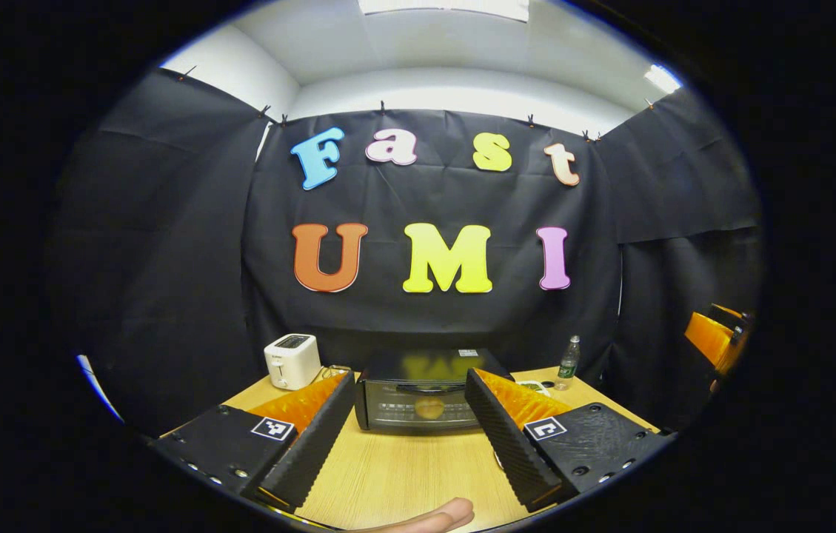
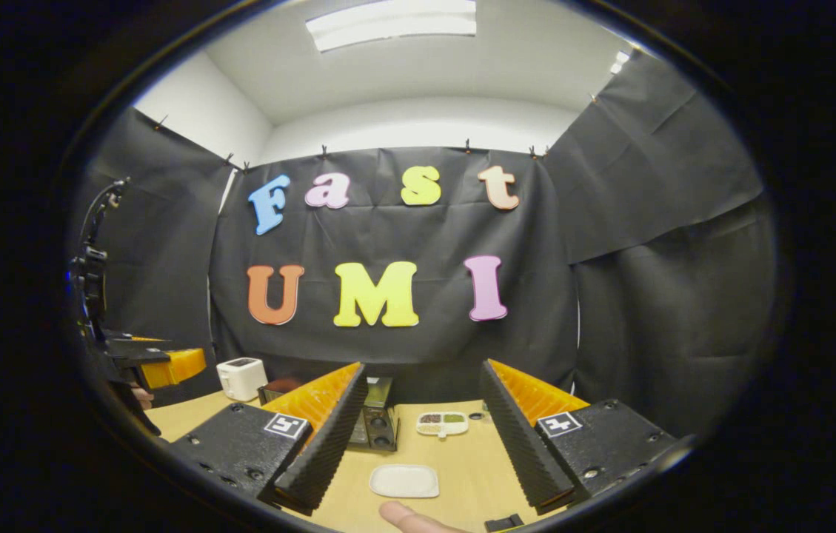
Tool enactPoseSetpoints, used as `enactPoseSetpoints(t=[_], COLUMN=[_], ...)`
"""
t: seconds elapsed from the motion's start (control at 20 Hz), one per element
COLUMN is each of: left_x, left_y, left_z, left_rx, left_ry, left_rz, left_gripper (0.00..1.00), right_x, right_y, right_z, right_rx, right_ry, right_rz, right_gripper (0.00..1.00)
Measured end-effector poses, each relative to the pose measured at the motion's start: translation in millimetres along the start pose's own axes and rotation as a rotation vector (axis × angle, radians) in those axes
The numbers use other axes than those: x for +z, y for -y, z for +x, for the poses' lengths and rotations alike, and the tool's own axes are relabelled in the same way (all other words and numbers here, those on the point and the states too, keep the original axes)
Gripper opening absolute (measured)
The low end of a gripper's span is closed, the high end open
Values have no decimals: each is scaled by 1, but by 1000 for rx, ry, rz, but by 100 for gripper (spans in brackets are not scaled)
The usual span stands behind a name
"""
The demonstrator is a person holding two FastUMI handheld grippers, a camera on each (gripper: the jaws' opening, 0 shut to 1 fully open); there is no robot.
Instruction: Open the electric oven with the left hand, put the food in, and close the electric oven.
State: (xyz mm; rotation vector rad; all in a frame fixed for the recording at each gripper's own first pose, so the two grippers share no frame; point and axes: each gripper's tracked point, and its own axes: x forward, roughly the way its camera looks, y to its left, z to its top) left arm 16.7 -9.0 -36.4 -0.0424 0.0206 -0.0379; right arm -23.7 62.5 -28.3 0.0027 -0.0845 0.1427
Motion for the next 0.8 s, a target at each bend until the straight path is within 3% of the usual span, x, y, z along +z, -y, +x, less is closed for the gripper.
enactPoseSetpoints(t=[0.15, 0.35, 0.8], left_x=[-2, -7, 13], left_y=[0, -8, -13], left_z=[-23, -41, -56], left_rx=[-4, -5, 9], left_ry=[26, 35, 73], left_rz=[-15, -24, 11], left_gripper=[97, 97, 95], right_x=[-5, -13, 8], right_y=[-4, -6, -27], right_z=[-11, -24, -25], right_rx=[0, -9, 19], right_ry=[1, -3, 44], right_rz=[4, 7, -10], right_gripper=[98, 94, 98])
